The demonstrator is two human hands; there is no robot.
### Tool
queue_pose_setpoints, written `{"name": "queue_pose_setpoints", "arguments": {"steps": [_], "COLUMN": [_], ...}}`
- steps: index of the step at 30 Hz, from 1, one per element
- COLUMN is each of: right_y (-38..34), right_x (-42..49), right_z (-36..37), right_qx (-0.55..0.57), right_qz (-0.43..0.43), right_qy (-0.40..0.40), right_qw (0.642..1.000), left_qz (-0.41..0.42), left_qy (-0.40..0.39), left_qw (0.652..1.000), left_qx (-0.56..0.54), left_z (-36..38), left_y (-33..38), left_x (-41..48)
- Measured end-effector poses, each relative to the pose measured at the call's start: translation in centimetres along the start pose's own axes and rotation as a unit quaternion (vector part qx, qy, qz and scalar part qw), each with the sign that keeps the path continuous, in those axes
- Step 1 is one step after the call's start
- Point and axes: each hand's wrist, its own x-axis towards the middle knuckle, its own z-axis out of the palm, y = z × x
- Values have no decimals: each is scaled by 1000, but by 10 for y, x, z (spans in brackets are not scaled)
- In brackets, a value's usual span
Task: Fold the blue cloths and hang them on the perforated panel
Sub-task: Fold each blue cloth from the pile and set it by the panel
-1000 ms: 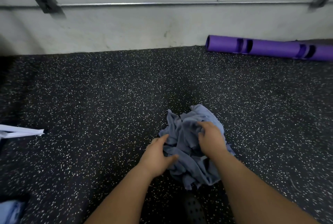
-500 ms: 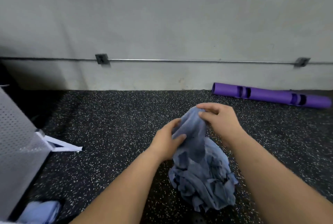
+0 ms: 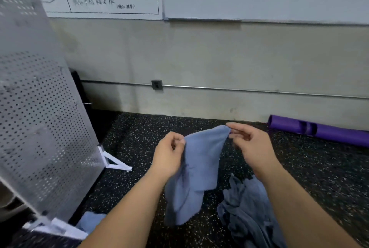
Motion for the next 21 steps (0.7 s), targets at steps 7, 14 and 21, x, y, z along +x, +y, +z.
{"name": "queue_pose_setpoints", "arguments": {"steps": [7,14,21], "right_y": [15,10,21], "right_x": [11,43,67], "right_z": [34,32,34], "right_qx": [-206,-303,-198], "right_qz": [-82,-128,-52], "right_qy": [24,-74,-41], "right_qw": [975,942,978], "left_qz": [-33,-106,-5], "left_qy": [-43,-31,9], "left_qw": [998,990,999], "left_qx": [-19,-93,35], "left_z": [-22,-15,6], "left_y": [-3,-3,-4], "left_x": [16,56,76]}}
